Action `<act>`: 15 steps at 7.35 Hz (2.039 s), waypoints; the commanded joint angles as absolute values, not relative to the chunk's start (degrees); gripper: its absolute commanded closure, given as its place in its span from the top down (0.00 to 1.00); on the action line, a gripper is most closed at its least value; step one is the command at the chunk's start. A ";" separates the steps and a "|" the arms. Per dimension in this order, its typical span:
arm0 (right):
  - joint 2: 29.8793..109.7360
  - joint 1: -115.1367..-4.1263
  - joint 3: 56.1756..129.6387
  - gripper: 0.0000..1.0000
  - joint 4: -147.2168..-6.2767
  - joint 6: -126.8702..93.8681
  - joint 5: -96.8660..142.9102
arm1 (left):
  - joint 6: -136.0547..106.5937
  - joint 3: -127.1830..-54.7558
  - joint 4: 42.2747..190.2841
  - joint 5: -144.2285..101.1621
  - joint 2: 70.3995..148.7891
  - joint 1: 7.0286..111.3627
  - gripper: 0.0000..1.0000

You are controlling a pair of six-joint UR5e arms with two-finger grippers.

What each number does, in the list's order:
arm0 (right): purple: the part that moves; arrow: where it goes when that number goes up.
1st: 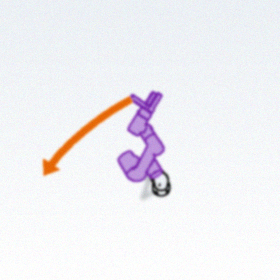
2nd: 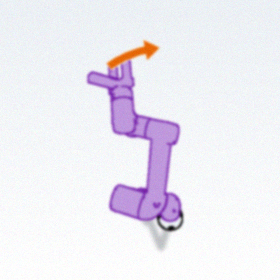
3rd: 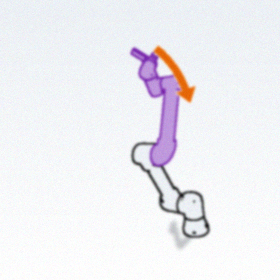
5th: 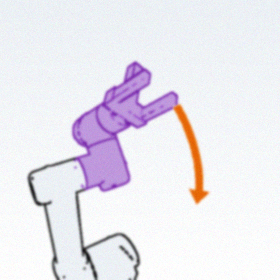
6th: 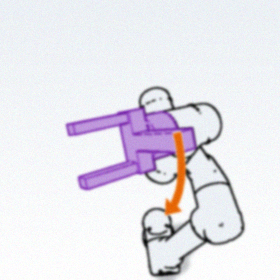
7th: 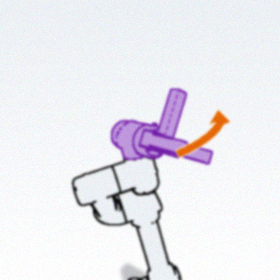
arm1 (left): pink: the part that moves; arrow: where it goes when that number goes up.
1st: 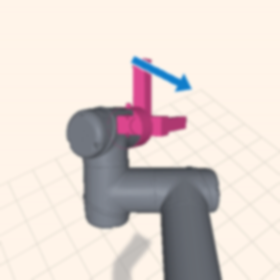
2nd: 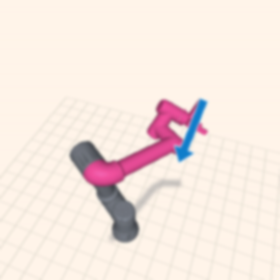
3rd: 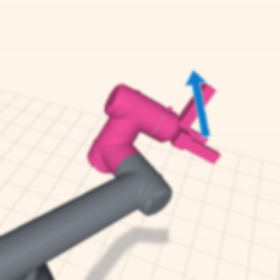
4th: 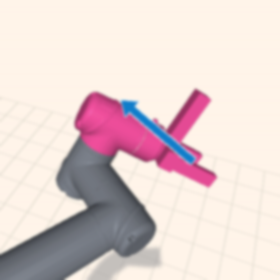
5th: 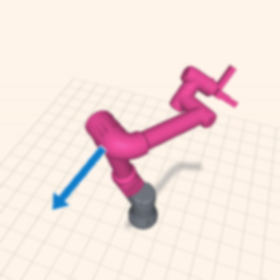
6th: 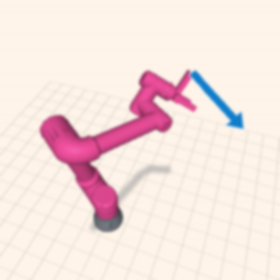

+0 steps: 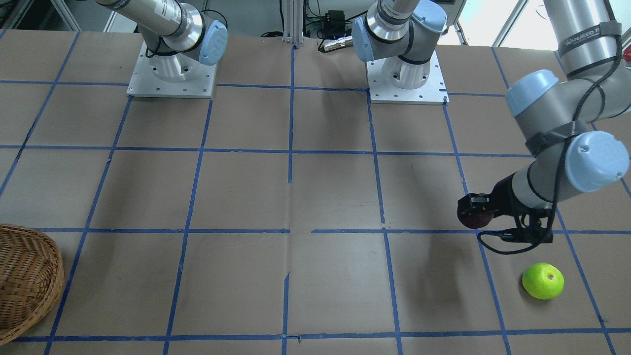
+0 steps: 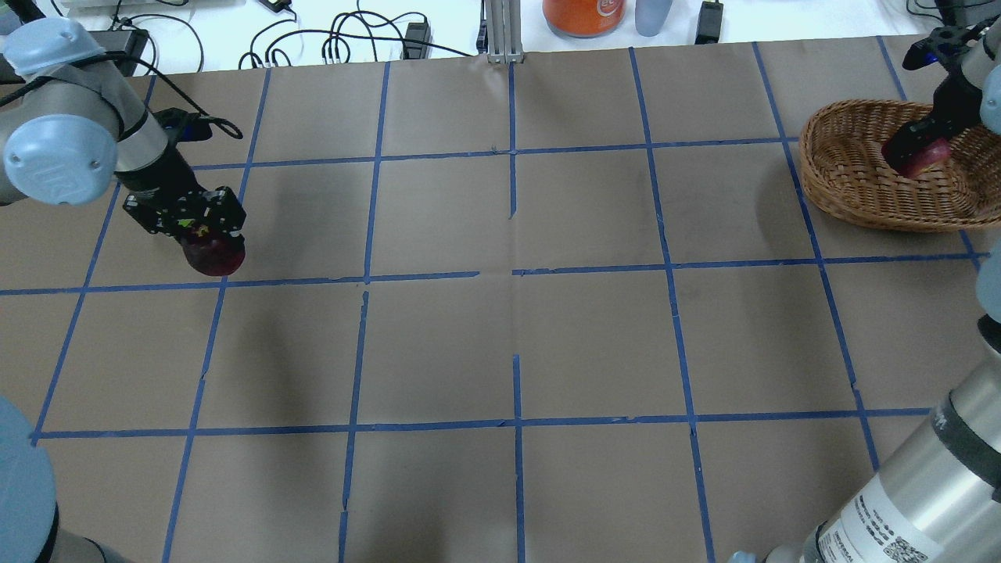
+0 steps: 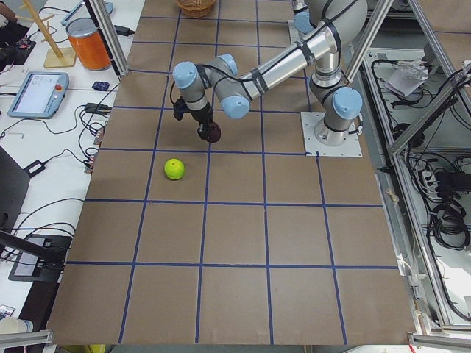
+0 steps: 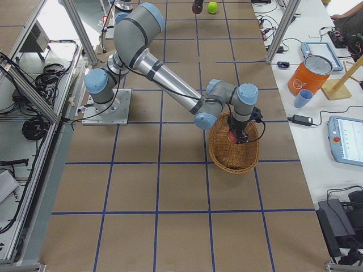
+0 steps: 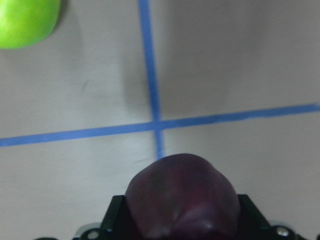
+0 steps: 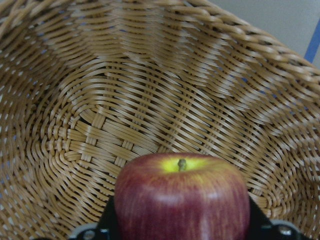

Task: Put all apples into basket
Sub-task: 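Release dark apple at table center while right gripper drops red apple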

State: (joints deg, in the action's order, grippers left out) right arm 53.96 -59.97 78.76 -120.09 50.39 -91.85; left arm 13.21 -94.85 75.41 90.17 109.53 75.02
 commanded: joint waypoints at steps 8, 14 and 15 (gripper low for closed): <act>60.37 -66.61 74.09 1.00 -101.01 42.47 -94.31 | -28.30 -90.17 56.25 87.45 122.17 108.63 0.19; 64.07 -75.93 74.62 1.00 -96.50 29.80 -93.17 | -34.01 -91.14 57.04 83.58 121.82 109.51 1.00; 63.99 -76.72 74.79 1.00 -96.50 28.58 -92.47 | -34.27 -91.14 57.74 83.85 120.16 109.60 1.00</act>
